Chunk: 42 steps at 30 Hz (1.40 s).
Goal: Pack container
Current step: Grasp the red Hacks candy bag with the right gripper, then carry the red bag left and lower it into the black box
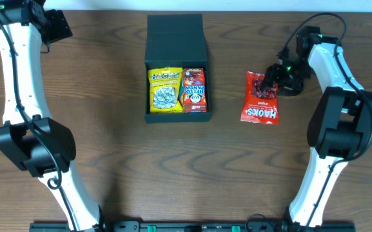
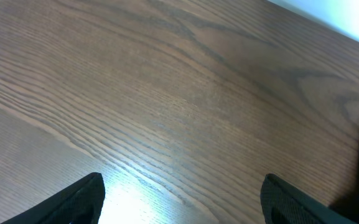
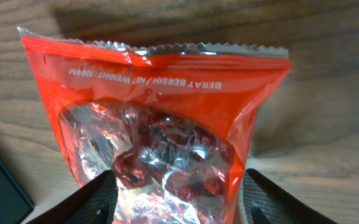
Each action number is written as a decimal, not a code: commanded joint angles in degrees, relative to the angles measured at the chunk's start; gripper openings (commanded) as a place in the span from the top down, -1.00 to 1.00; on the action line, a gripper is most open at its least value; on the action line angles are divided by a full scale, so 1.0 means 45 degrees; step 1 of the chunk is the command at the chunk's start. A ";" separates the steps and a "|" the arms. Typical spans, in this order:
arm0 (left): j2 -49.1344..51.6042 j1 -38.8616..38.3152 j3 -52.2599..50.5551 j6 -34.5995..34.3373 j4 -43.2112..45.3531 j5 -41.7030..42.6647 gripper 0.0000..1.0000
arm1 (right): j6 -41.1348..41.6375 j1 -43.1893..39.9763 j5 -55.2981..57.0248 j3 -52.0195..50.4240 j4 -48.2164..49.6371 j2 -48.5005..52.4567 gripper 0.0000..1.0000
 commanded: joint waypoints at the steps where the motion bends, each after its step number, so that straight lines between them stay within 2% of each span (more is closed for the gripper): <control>1: 0.0189 0.0034 -0.0136 0.0092 -0.0029 0.0005 -0.63 | 0.0126 0.0160 -0.0253 -0.0175 0.0160 0.0019 -0.11; 4: 0.0189 0.0034 -0.0136 0.0092 -0.0039 0.0005 -0.63 | 0.0121 0.0204 -0.0457 -0.0243 0.0321 0.0102 0.11; 8: 0.0189 0.0034 -0.0136 0.0092 -0.0039 0.0005 -0.63 | 0.0126 0.0214 -0.0816 -0.0335 0.0447 0.0155 0.60; 12: 0.0189 0.0034 -0.0136 0.0087 -0.0034 0.0005 -0.63 | 0.0180 0.0214 -0.0860 -0.0335 0.0461 0.0155 0.97; 19: 0.0189 0.0034 -0.0136 0.0092 -0.0034 0.0005 -0.63 | 0.0219 0.0214 -0.2098 -0.0325 0.0758 0.0155 0.97; 27: 0.0189 0.0034 -0.0136 0.0092 0.0044 0.0000 -0.63 | 0.0214 0.0350 -0.5668 0.0335 0.1311 0.0010 0.97; 37: 0.0189 0.0034 -0.0136 0.0092 0.0063 0.0000 -0.63 | 0.0272 0.1447 -0.6212 0.3657 0.1535 -0.1073 0.97; 42: 0.0189 0.0034 -0.0136 0.0092 0.0107 0.0000 -0.63 | 0.1001 0.2331 -0.6421 0.5591 0.1540 -0.1462 0.97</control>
